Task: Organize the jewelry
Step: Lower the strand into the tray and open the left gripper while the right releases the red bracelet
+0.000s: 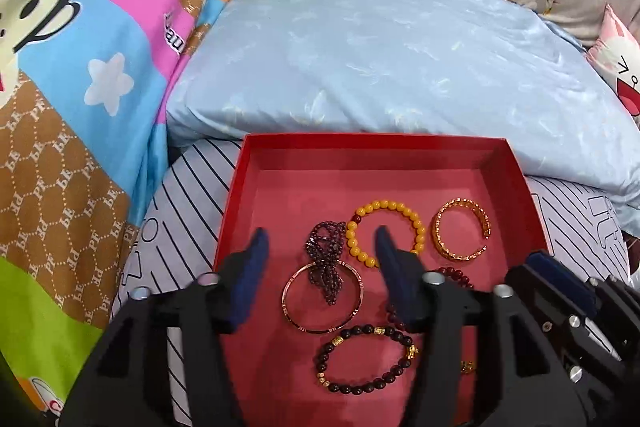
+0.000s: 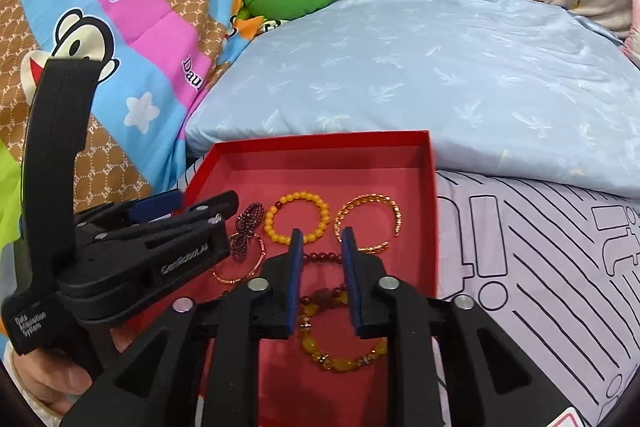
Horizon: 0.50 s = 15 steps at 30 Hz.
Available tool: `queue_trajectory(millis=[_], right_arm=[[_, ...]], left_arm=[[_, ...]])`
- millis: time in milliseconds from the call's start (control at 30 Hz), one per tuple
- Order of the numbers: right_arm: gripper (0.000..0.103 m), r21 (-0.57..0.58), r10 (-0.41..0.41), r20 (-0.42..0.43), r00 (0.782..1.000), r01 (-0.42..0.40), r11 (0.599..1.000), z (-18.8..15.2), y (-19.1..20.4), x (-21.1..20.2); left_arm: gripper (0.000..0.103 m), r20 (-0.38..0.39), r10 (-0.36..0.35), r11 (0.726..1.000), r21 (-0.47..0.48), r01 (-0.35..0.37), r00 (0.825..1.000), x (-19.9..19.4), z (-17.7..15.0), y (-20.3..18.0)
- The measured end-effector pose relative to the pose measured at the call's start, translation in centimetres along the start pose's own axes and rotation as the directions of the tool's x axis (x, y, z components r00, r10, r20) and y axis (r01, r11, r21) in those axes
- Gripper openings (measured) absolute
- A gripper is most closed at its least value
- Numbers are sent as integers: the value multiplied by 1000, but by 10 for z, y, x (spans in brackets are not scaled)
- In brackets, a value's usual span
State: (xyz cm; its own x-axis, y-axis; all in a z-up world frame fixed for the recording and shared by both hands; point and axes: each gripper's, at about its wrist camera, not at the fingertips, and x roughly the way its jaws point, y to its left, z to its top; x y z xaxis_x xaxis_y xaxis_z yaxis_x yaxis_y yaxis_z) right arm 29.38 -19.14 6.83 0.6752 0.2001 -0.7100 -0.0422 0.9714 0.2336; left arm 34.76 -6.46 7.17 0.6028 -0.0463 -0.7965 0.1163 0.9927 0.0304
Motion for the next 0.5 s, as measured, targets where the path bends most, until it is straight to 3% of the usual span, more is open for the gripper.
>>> queue_trajectory(millis=[500], right_arm=[[28,-38,-37,24,999,38,999,-26,12,-34]], left_arm=[[56,14,-58,996,-60,58,998,-45,-42,21]])
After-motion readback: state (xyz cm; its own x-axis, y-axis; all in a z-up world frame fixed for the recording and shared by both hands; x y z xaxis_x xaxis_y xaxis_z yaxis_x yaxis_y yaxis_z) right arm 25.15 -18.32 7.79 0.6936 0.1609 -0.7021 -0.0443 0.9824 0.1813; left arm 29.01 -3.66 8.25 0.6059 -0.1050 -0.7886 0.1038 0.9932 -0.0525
